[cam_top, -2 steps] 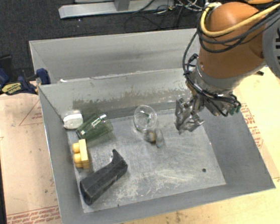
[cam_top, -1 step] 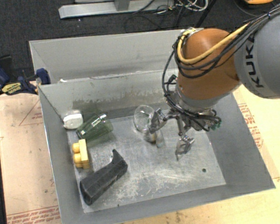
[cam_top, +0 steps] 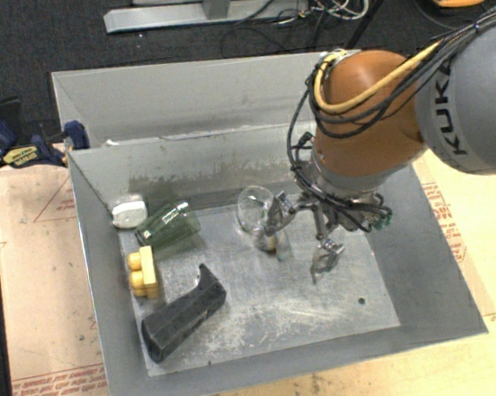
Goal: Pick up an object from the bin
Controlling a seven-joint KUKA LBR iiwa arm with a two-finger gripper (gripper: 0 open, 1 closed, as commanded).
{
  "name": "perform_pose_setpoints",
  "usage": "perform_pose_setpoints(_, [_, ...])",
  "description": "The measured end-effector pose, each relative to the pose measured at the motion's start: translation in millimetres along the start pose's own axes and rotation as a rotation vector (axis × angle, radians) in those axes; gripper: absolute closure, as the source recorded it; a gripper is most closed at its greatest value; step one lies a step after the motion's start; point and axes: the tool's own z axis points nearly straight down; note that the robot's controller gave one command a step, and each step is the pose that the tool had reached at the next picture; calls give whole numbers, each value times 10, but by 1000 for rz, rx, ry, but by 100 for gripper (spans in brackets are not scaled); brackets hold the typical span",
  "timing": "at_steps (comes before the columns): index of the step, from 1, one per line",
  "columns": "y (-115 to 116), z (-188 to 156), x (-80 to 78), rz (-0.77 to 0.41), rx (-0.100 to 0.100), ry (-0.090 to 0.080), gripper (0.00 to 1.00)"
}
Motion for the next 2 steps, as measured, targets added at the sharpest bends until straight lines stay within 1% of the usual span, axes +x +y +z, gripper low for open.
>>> perform_pose_setpoints(1, [131, 158, -203, -29, 2, -2, 0])
perform_pose_setpoints(2, [263, 203, -492, -110, 0, -1, 0])
